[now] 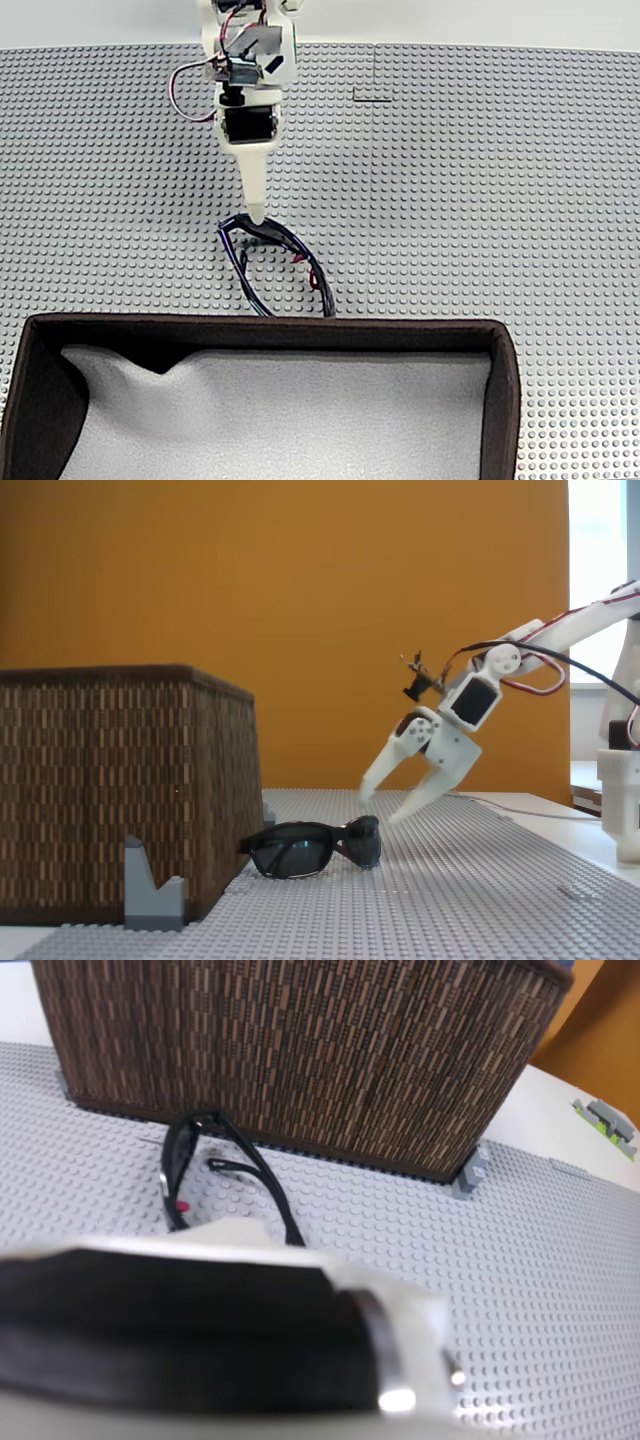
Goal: Grasp a glasses and put it in the bin.
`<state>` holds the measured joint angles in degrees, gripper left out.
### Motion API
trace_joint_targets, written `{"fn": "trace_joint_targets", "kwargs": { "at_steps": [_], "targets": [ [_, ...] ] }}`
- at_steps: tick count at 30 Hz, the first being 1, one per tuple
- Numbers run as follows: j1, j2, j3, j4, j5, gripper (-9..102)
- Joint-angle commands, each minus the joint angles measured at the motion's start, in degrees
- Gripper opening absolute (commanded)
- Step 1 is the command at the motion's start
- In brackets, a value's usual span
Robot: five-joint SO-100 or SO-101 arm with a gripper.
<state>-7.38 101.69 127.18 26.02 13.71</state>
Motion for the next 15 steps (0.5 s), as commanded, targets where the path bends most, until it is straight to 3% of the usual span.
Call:
{"fn": "trace_joint_targets", "kwargs": {
  "at_steps": [1, 11, 15],
  "targets": [
    [-0.53, -3.08, -4.83, -0.09, 1.05, 17],
    [0.0, -10.28, -9.14, -0.18, 2.72, 15],
    [0.7, -11.07, -8.96, -0.35, 3.16, 0]
  ]
}}
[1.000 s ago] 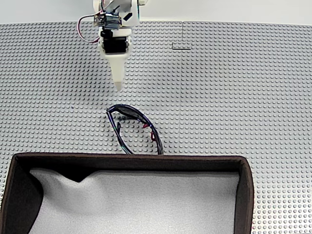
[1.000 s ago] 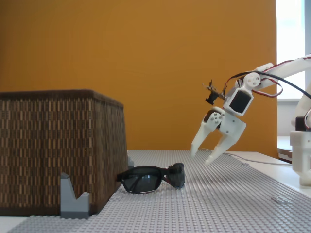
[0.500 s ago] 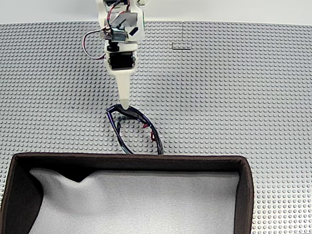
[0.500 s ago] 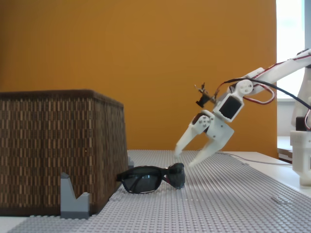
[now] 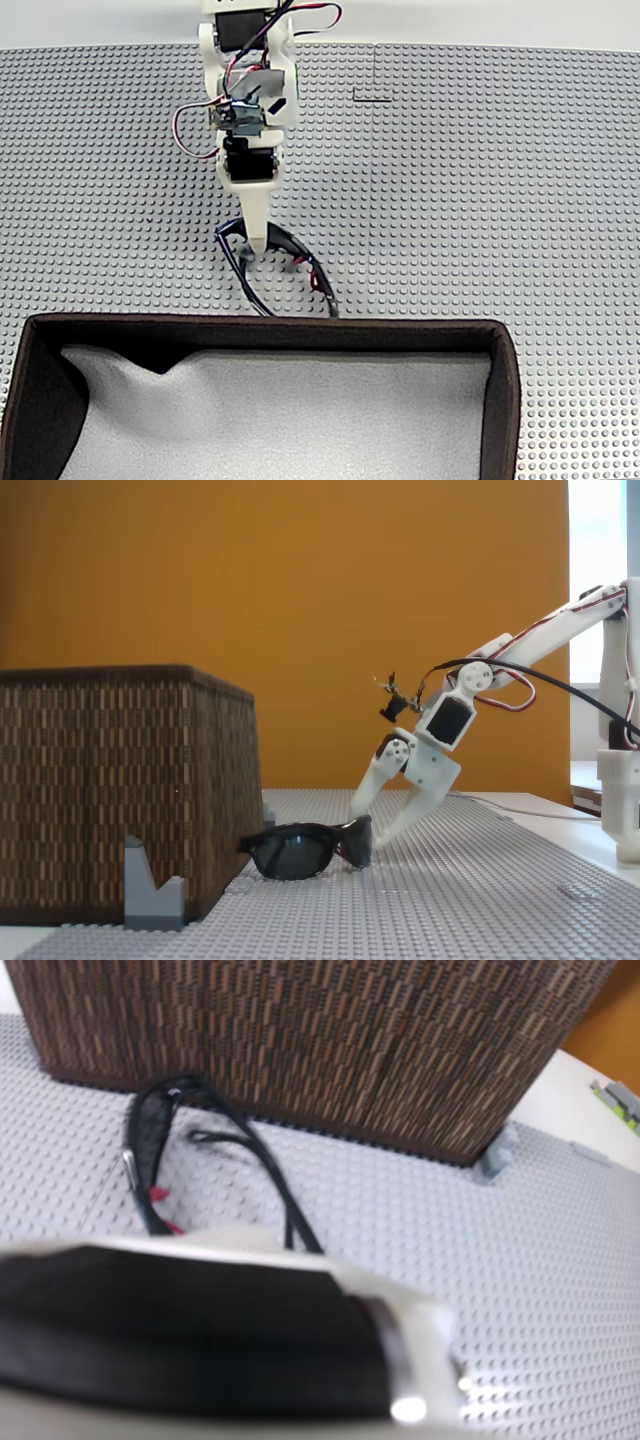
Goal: Grasp a glasses and put it in the bin.
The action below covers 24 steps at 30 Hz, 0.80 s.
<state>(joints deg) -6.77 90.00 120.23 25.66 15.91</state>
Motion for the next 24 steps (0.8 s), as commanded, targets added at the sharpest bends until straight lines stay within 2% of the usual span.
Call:
{"fn": "trace_joint_targets", "kwargs": {
  "at_steps": [1, 7, 13, 18, 24],
  "targets": [
    [0.44, 0.7, -1.76, 0.0, 2.02, 0],
    [0.35, 14.59, 2.2, -5.1, -0.26, -1],
    [-2.37, 35.33, 7.82, -5.8, -5.27, -1],
    [-3.87, 45.88, 7.03, -6.59, -6.94, -1],
    [-0.88, 38.5, -3.6, -11.07, -5.8, -1]
  ]
}}
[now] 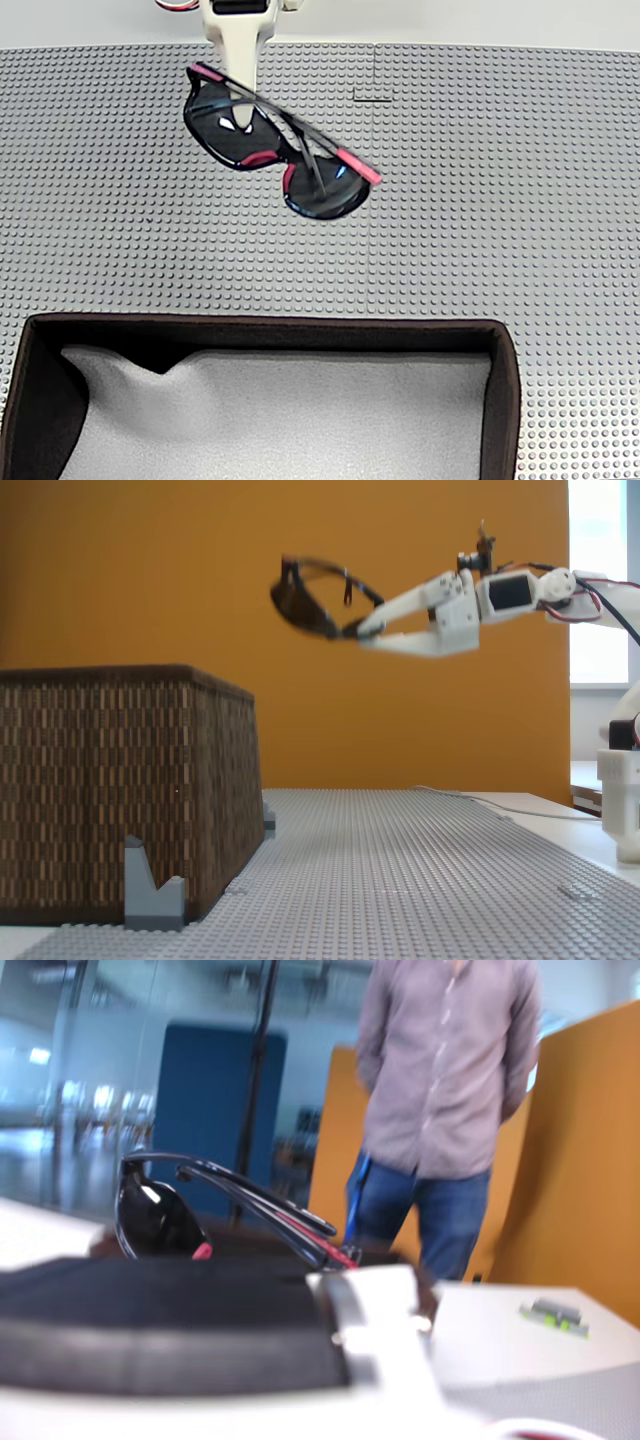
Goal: Grasp a glasses and put it in the bin.
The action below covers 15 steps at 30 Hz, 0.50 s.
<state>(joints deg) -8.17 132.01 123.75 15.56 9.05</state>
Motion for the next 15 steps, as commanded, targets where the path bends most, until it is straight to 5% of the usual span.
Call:
{"fn": "trace_joint_targets", "kwargs": {
  "at_steps": [1, 11, 13, 15],
  "targets": [
    [0.88, -6.68, -10.2, -0.97, 1.49, -1],
    [2.64, -39.55, -45.79, 13.89, 10.46, 0],
    [3.16, -44.56, -51.33, 14.33, 11.34, 24],
    [3.34, -47.64, -55.28, 14.41, 12.74, 30]
  ]
}}
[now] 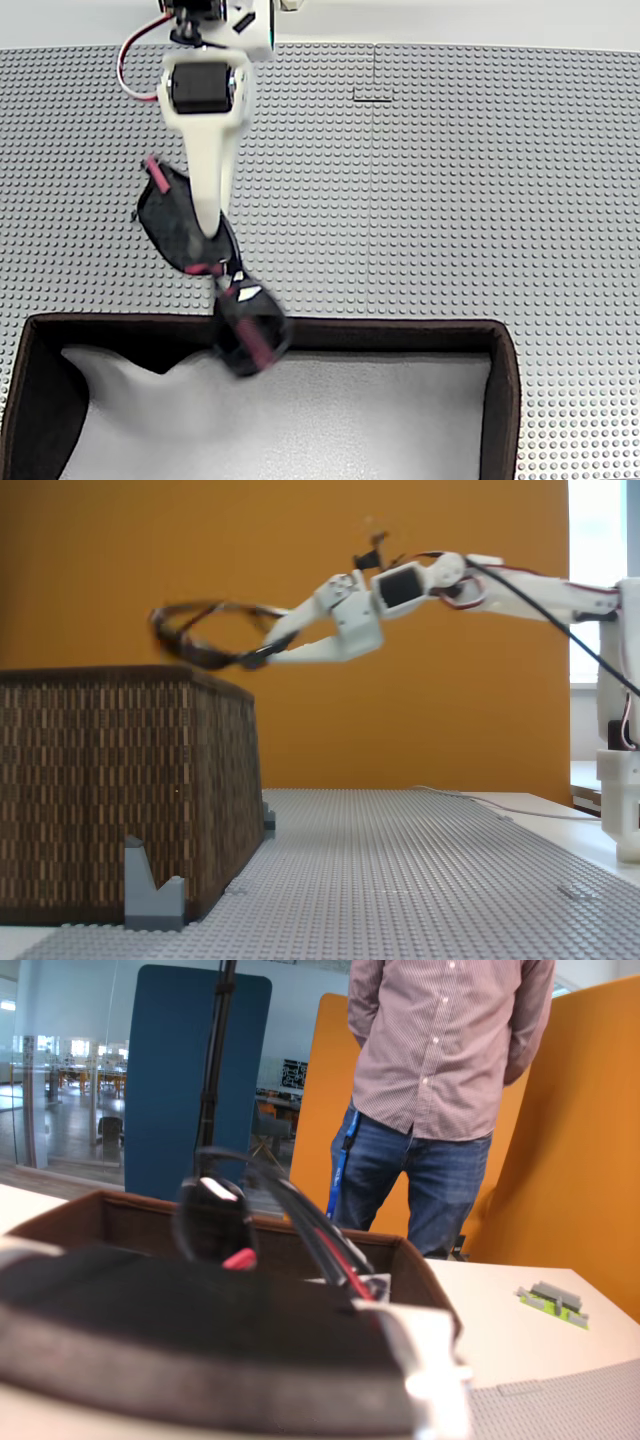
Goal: Grasp a glasses and put it in the bin.
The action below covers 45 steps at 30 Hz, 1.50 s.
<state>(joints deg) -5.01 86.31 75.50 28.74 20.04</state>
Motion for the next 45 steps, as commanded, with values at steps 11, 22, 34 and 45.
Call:
{"fn": "trace_joint_targets", "kwargs": {
  "at_steps": [11, 22, 34, 45],
  "targets": [
    [-1.85, 2.55, -6.68, -2.2, 1.14, 28],
    [-2.29, 40.25, 44.82, 1.41, -5.1, 23],
    [2.64, 74.71, 79.54, 2.37, -17.84, 23],
    [4.48, 91.49, 88.33, 9.58, -22.5, 21]
  ]
}}
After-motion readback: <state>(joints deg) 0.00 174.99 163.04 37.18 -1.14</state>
